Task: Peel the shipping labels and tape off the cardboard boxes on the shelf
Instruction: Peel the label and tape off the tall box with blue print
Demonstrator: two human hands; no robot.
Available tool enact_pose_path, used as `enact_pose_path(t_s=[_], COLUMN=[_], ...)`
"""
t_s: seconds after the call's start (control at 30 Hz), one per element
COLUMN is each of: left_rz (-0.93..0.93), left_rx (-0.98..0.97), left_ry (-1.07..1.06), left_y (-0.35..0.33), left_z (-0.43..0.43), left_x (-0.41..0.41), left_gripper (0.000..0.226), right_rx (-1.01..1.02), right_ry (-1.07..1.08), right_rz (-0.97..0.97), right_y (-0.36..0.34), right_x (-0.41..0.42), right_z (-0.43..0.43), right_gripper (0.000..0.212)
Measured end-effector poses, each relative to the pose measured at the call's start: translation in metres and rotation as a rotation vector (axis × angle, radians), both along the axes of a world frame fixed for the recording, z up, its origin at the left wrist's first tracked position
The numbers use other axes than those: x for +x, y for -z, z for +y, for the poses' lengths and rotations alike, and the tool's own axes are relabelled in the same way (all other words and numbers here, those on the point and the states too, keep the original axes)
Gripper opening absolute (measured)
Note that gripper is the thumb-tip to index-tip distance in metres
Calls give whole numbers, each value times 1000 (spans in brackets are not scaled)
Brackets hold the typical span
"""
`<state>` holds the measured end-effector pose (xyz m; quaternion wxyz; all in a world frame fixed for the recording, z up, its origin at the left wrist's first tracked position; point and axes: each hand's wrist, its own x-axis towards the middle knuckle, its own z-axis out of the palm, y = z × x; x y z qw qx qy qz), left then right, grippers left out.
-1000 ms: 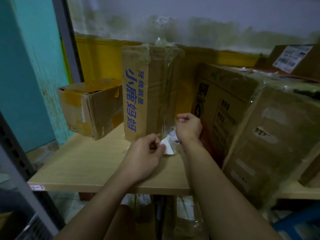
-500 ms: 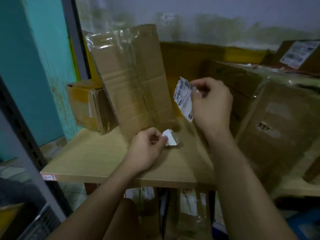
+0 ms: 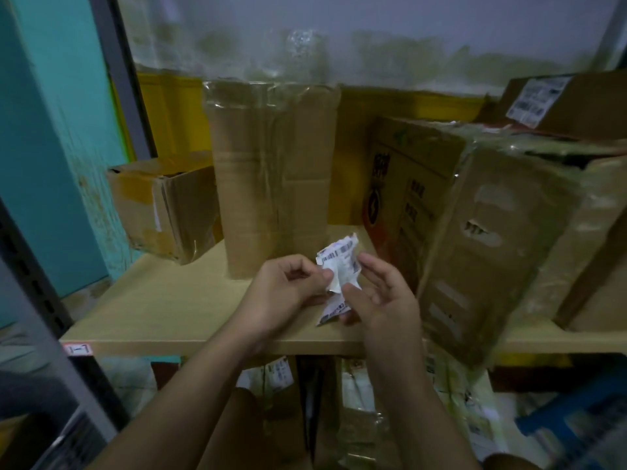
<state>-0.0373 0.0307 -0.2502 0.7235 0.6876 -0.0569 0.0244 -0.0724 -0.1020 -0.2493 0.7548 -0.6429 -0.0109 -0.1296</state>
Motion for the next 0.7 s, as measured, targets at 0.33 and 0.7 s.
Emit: enact_pose_path(t_s=[0.33, 0.7], left_rz=[-27, 65], left_rx=[-187, -198], left_ry=[-132, 87], left_y=[1, 1], left_z=[2, -15], left_x=[-12, -40], left_gripper=[19, 19], right_rx=[19, 355], right_ry=[202, 0], right_rz=[-140, -103], right_y=[8, -7], right_x=[-36, -35], right_z=[-10, -23], right_gripper=[38, 24])
